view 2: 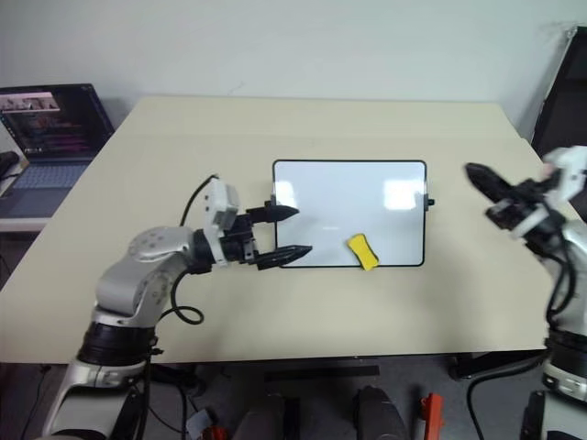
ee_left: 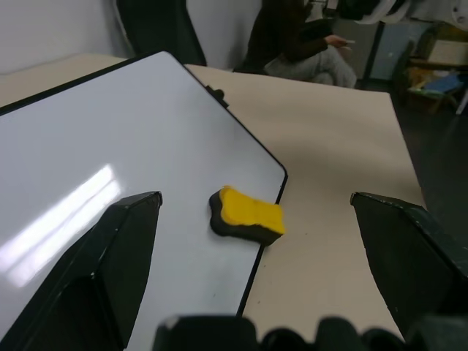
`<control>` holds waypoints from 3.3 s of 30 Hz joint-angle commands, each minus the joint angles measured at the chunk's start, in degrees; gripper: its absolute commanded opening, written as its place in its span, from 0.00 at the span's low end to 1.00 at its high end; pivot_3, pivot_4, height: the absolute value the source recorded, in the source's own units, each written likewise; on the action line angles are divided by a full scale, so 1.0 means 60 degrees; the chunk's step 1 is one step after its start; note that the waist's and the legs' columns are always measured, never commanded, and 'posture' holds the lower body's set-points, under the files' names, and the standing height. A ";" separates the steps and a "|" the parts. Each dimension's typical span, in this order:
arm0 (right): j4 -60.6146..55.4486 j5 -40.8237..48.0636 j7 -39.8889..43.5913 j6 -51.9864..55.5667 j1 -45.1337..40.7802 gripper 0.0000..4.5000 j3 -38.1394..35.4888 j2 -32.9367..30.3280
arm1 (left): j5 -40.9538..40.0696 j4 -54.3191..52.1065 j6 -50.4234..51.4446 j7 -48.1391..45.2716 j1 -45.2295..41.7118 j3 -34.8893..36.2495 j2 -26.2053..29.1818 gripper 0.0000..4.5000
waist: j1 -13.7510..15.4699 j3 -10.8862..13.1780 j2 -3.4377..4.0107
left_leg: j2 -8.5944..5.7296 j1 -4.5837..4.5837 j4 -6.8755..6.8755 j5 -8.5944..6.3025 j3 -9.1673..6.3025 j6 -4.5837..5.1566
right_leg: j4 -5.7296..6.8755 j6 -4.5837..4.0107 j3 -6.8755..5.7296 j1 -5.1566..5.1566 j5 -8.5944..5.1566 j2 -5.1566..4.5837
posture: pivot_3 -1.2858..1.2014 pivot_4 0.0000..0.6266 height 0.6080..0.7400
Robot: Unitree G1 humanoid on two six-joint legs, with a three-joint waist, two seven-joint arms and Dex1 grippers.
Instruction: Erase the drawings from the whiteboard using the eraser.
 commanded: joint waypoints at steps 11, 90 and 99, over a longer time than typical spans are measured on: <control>-0.2272 0.0228 0.0226 0.0997 0.0713 0.01 0.2191 0.0012 | 0.0515 0.0237 -0.0498 -0.0420 -0.0080 -0.0268 0.0300 1.00 | -0.0223 0.0007 0.0022 | 0.0002 0.0010 0.0006 -0.0013 0.0022 0.0024 | 0.0015 0.0040 0.0023 -0.0009 -0.0019 0.0004 | 0.52 0.24 1.00; 0.5653 -0.3062 -0.0463 -0.0865 0.0001 0.15 0.0805 -0.1830 | 0.0571 -0.0104 -0.0394 -0.0678 0.0043 -0.0490 0.0221 1.00 | -0.0321 0.0000 0.0025 | -0.0011 0.0088 0.0058 -0.0012 0.0105 0.0023 | 0.0110 0.0045 0.0101 0.0007 -0.0009 -0.0004 | 0.52 0.24 1.00; 0.7927 -0.3618 0.0246 -0.1450 -0.1342 0.34 0.1657 -0.2170 | 0.0549 -0.0372 -0.0332 -0.0409 0.0419 -0.0231 0.0339 1.00 | -0.0340 0.0000 0.0025 | -0.0011 0.0114 0.0056 -0.0012 0.0120 0.0023 | 0.0107 0.0054 0.0115 0.0031 -0.0012 -0.0004 | 0.52 0.24 1.00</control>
